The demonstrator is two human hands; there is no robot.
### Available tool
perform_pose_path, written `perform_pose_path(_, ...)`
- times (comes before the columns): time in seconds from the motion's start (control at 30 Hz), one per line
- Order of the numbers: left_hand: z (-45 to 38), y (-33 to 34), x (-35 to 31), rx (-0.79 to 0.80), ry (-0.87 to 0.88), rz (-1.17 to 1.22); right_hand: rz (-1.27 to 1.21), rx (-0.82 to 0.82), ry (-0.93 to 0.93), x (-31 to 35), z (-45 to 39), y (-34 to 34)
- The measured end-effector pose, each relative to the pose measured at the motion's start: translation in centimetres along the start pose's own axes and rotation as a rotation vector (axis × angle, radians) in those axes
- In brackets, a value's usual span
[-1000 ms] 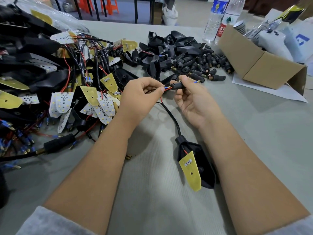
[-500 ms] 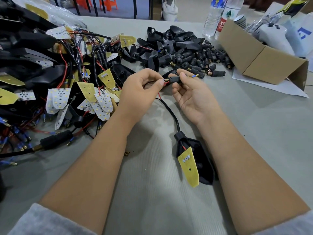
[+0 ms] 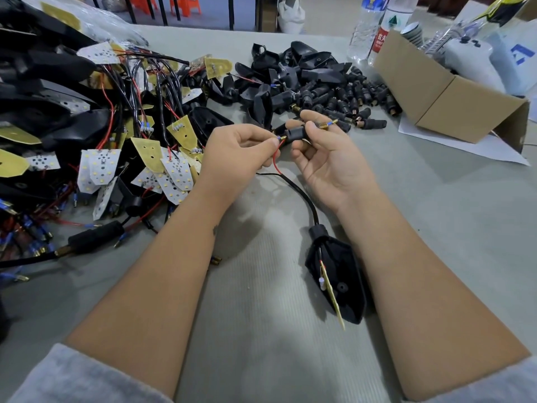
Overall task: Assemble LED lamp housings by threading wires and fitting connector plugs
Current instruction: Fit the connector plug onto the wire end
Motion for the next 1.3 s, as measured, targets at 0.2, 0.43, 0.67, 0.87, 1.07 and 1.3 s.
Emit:
perform_pose_path(0.2,-0.20,-0.06,0.23,-0.020,-0.003,-0.030,0.084,0.021,-0.037,-0.17,-0.11,-0.20)
perform_pose_path(0.43,-0.11,0.02,0.13,-0.018,0.038,-0.018,-0.021,0.039,0.000,-0.03,-0.08,-0.28)
perform_pose_path(0.67,-0.04,-0.03,-0.11,-0.004,0.107,0.004,-0.008,0.017,0.012,0.08,0.09,-0.19)
perform_pose_path(0.87,0.25,0.28,-0.31,-0.033,0.163,-0.038,-0.068,0.003,0.019,0.19,0.23,0.05)
perform_pose_path(1.07,0.24,0.33,-0.37,-0.102,0.156,-0.122,-0.049,0.010,0.042,0.21,0.39,0.25)
perform_pose_path(1.3,0.54,0.27,-0.60,-0.143,0.213,-0.269,0.052,0.017,0.052,0.06,0.39,0.16)
Point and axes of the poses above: each hand's wrist, its own z-axis away from the middle knuckle, its own y-axis out of the palm, x = y × z, the point moved 1 cm from there along -z, towards the middle knuckle, and after that the axes turned 3 degrees about -x, right-handed, at the moved point
